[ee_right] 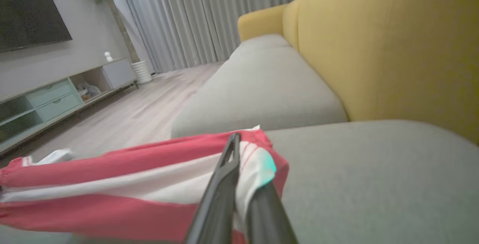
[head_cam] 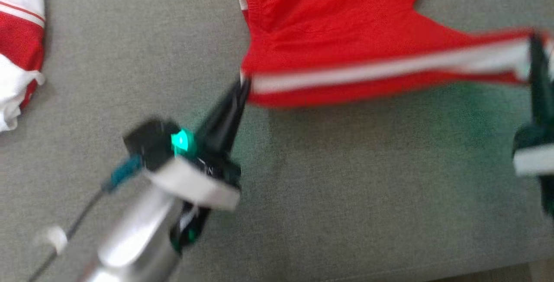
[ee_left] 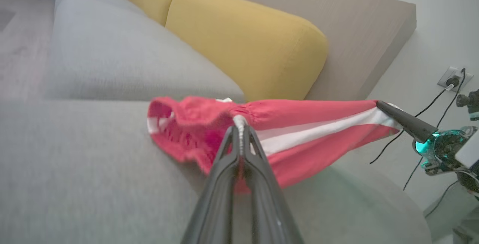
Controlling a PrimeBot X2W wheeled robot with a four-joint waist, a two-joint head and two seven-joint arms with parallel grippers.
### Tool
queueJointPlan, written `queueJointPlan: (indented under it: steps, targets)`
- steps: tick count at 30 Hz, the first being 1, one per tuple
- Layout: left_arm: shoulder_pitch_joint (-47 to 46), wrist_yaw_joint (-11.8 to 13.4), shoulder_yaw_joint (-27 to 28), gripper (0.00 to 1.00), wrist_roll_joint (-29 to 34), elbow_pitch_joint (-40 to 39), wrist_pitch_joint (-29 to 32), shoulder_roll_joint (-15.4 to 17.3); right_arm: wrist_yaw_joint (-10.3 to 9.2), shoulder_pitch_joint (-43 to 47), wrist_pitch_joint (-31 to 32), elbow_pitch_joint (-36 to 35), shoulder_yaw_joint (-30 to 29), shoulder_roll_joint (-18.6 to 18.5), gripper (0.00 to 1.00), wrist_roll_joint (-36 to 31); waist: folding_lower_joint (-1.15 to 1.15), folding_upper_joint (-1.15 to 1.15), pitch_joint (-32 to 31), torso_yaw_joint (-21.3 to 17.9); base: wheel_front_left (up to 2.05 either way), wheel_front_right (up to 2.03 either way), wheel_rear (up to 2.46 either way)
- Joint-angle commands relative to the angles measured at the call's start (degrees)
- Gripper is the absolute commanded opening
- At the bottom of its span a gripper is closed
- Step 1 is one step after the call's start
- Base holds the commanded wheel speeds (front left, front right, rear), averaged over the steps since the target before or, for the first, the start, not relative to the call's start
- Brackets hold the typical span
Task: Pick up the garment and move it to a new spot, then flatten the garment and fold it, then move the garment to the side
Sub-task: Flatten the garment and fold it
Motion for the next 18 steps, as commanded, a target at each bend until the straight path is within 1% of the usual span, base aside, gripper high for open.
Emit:
queueJointPlan:
  steps: [1,3,6,10,12,14,16,18]
  targets:
    - [1.0,0.1,2.3,0.0,-0.4,-2.5,-0.3,1.1,0.42,2.9,0.3,-3.1,-0.7,-1.1,0.0,0.7,0.01,0.0,-1.3,0.2,0.0,0.0,0.0]
    - [6.3,0.1,2.7,0.0,-0.7,-3.9,-0.3,1.1,0.42,8.5,1.3,-5.5,-2.0,-0.8,0.0,1.3,0.01,0.0,-2.4,0.3,0.0,0.0,0.0]
    - [13.7,0.1,2.6,0.0,-1.0,-7.0,-0.3,1.6,0.42,15.9,3.6,-10.2,-3.4,-1.2,0.0,2.4,0.01,0.0,-4.1,0.1,0.0,0.0,0.0]
    - [20.7,0.1,3.1,0.0,-0.2,-10.7,-0.3,3.5,0.42,21.7,6.7,-16.3,-6.8,-2.3,0.0,3.4,0.01,0.0,-5.8,0.1,0.0,0.0,0.0]
    - [21.3,0.1,3.8,0.0,0.7,-12.5,-0.3,3.4,0.42,22.3,7.7,-18.3,-8.8,-2.4,0.0,3.4,0.01,0.0,-5.9,0.7,0.0,0.0,0.0]
    - [19.9,0.1,3.7,0.0,1.1,-13.6,-0.3,2.3,0.42,21.0,9.1,-19.0,-9.8,-2.4,0.0,3.5,0.01,0.0,-5.5,1.4,0.0,0.0,0.0]
    - [16.5,0.1,3.7,0.0,1.4,-13.6,-0.3,0.5,0.42,18.0,10.6,-18.4,-9.7,-2.4,0.0,4.1,0.01,0.0,-4.5,2.1,0.0,0.0,0.0]
    - [12.3,0.1,3.6,0.0,1.4,-11.8,-0.3,-1.7,0.42,14.0,12.5,-16.7,-8.3,-3.1,0.0,4.9,0.01,0.0,-3.2,3.0,0.0,0.0,0.0]
